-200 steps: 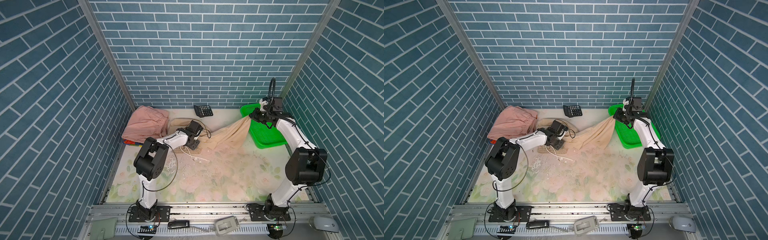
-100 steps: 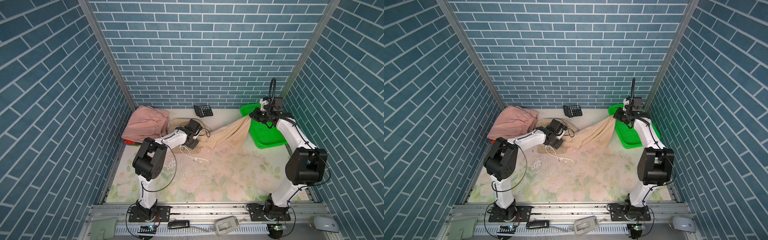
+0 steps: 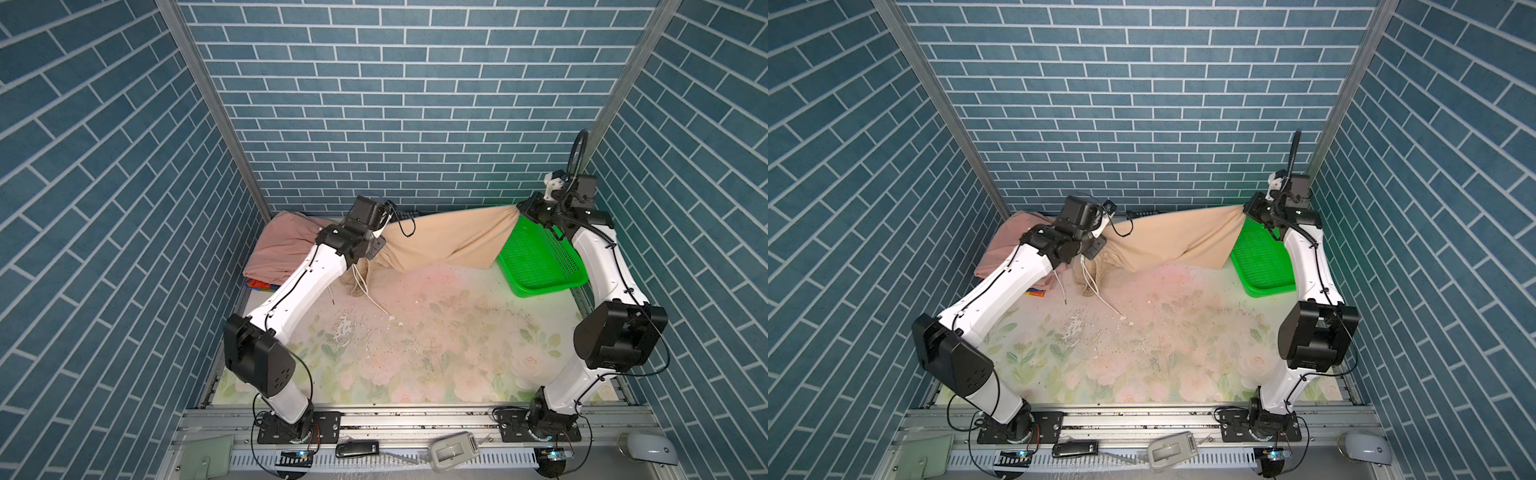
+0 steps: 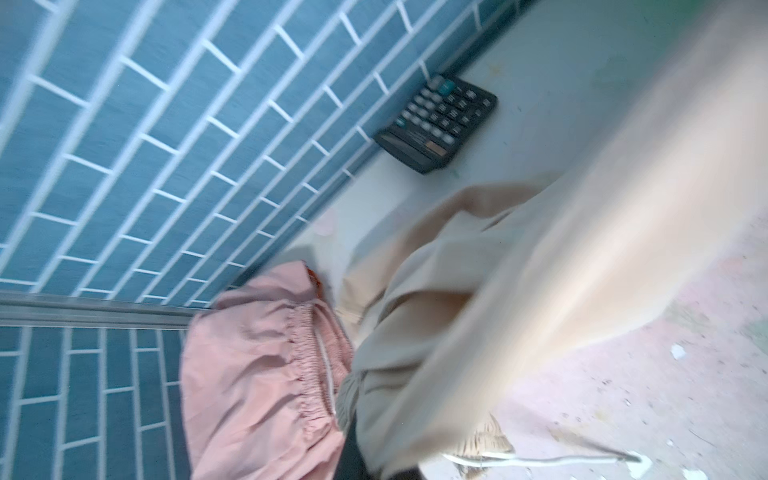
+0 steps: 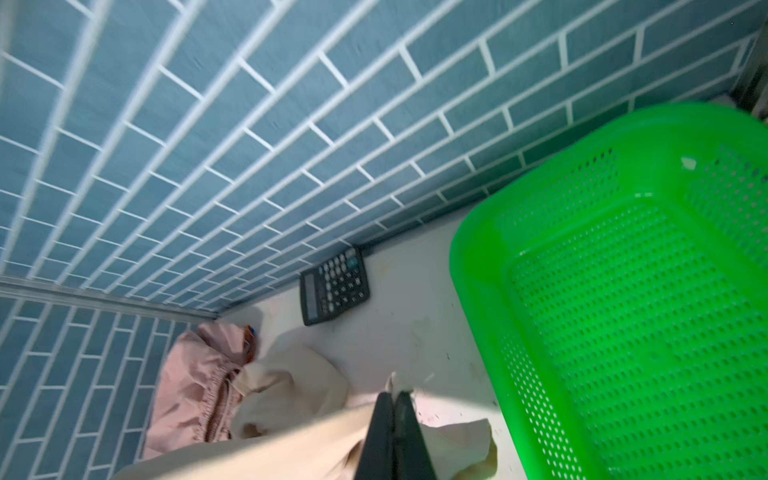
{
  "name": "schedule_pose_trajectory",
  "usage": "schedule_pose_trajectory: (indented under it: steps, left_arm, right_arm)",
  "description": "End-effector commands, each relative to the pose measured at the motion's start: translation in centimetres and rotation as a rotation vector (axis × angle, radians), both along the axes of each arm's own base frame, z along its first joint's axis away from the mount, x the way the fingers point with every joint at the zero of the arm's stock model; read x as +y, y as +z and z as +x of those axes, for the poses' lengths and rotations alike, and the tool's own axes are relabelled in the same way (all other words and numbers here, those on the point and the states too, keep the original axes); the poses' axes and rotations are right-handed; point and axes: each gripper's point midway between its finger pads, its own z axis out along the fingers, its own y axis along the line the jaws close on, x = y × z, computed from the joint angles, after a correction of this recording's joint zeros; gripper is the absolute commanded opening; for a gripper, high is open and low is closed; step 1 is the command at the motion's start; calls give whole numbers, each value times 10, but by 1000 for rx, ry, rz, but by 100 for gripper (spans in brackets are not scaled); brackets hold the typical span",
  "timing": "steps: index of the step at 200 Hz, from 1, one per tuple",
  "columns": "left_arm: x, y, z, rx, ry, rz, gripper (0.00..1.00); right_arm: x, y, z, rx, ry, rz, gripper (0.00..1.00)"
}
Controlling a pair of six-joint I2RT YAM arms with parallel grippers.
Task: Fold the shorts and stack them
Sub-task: 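Lift the beige shorts high with both grippers, stretching them between waistband and hem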
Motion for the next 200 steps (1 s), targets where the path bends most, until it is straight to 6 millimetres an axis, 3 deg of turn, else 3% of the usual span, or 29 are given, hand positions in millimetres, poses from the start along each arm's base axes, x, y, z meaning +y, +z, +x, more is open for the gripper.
schedule_pose_trajectory:
  steps: [1, 22, 54, 80, 113, 128, 147, 162, 174, 187, 200]
  left_arm:
    - [60, 57, 2, -129, 150, 62, 0]
    - [72, 103, -2, -245, 174, 44, 0]
    - [62, 162, -23, -359, 106, -91, 0]
    - [43, 218, -65, -476, -4, -226, 0]
    - [25, 278, -120, -573, -132, -362, 0]
    - [28, 307, -142, -602, -159, -464, 0]
    - [39, 339, -170, -662, -180, -562, 0]
    - [53, 354, -181, -715, -151, -569, 0]
    - [62, 355, -177, -744, -107, -517, 0]
    - [69, 347, -165, -735, -53, -446, 0]
    - [71, 324, -142, -670, -20, -403, 0]
  right_arm:
    - [-16, 42, 1, -57, -50, 34, 0]
    - [-23, 76, -6, -124, -58, 50, 0]
    - [-23, 129, -31, -227, -46, 54, 0]
    - [-29, 185, -72, -360, -52, 70, 0]
    - [-56, 263, -139, -558, -120, 95, 0]
    - [-64, 296, -165, -638, -142, 91, 0]
    - [-75, 330, -185, -715, -154, 115, 0]
    - [-90, 344, -181, -742, -173, 140, 0]
    - [-100, 345, -168, -741, -187, 159, 0]
    - [-114, 333, -139, -705, -195, 187, 0]
    - [-121, 313, -109, -657, -192, 201, 0]
